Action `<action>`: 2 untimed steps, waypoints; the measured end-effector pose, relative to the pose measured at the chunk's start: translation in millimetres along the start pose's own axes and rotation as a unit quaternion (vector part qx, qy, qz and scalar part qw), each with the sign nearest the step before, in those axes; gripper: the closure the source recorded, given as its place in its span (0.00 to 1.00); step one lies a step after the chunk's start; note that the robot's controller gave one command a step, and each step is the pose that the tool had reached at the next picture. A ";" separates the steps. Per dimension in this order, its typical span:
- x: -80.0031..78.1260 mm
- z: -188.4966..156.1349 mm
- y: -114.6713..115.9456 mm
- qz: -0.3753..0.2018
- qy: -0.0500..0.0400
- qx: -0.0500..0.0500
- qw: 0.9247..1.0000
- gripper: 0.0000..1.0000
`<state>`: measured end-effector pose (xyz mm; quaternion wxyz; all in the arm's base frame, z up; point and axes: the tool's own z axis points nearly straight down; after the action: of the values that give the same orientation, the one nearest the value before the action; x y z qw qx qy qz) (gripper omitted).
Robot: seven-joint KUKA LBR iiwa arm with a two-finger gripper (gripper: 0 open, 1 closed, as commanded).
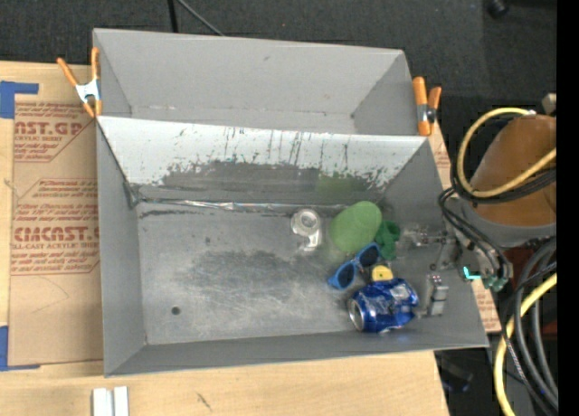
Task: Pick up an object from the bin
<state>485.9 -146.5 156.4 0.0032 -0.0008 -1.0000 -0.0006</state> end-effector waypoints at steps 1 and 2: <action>3.1 89.0 9.0 0.058 -0.005 0.000 0.998 0.00; 1.2 56.4 30.3 0.145 -0.004 0.000 0.989 0.00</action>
Offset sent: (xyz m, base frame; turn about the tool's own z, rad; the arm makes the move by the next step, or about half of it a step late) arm -0.0046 0.0077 -0.0864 0.1144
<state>484.4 -116.2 100.1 -0.0009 -0.1457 -0.9893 0.0001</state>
